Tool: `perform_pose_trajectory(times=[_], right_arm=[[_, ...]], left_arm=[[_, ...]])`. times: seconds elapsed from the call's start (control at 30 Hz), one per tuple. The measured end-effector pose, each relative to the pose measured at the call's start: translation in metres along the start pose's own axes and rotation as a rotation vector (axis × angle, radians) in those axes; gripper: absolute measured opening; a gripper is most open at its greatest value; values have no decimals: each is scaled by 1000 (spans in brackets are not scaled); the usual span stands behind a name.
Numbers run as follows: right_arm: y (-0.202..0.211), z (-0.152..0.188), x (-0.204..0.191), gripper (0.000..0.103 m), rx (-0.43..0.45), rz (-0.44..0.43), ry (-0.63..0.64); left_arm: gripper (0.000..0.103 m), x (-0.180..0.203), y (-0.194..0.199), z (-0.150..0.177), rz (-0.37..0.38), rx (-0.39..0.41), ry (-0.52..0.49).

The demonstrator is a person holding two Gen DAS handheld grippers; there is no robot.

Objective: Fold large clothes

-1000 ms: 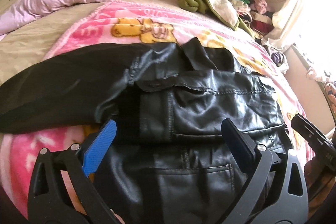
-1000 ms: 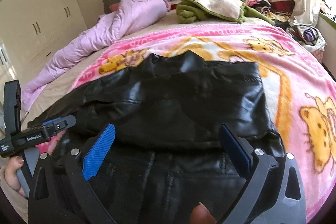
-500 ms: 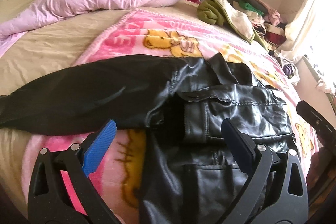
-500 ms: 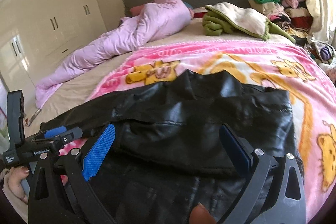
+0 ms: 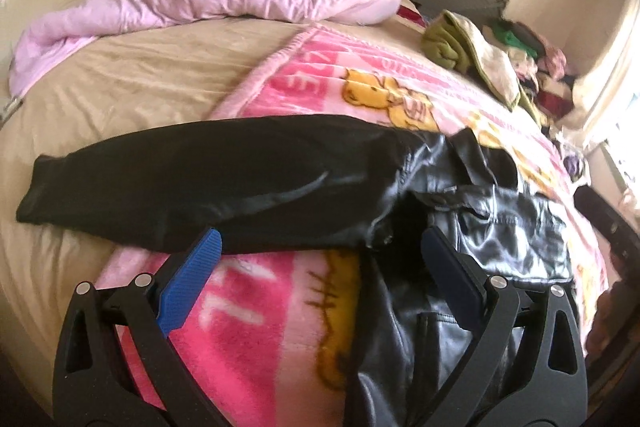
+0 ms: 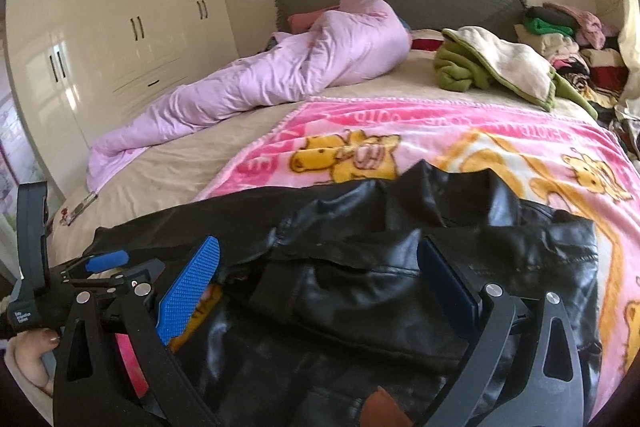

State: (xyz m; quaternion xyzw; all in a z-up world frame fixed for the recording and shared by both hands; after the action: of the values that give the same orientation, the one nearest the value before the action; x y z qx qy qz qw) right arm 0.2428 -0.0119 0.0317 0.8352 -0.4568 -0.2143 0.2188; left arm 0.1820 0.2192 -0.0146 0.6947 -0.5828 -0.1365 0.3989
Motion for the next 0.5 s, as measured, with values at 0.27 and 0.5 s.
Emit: perform_pose_trajectory(times=[0.27,0.5], right_arm=[[-20,-6,-29,99,-13,-42,25],[-34,-7,-59,99,-28,-83,51]], left_arm=[[94,-44,12,-9,-85,32,76],[94,-91,20,-8,-157,26,177]])
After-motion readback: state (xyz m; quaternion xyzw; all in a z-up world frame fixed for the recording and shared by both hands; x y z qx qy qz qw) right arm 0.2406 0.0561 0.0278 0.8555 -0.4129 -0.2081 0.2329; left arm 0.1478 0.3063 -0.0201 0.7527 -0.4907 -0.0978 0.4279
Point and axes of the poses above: each gripper's, at about its wrist camera, not at the fingertips, and y roughly against the way its jaws point, x to its right, z to its underside, the point moved 6 cm from there along -y, roughly the way its jaws point, and after that the axes turned 1 degree about z, right-handed, at the moved point
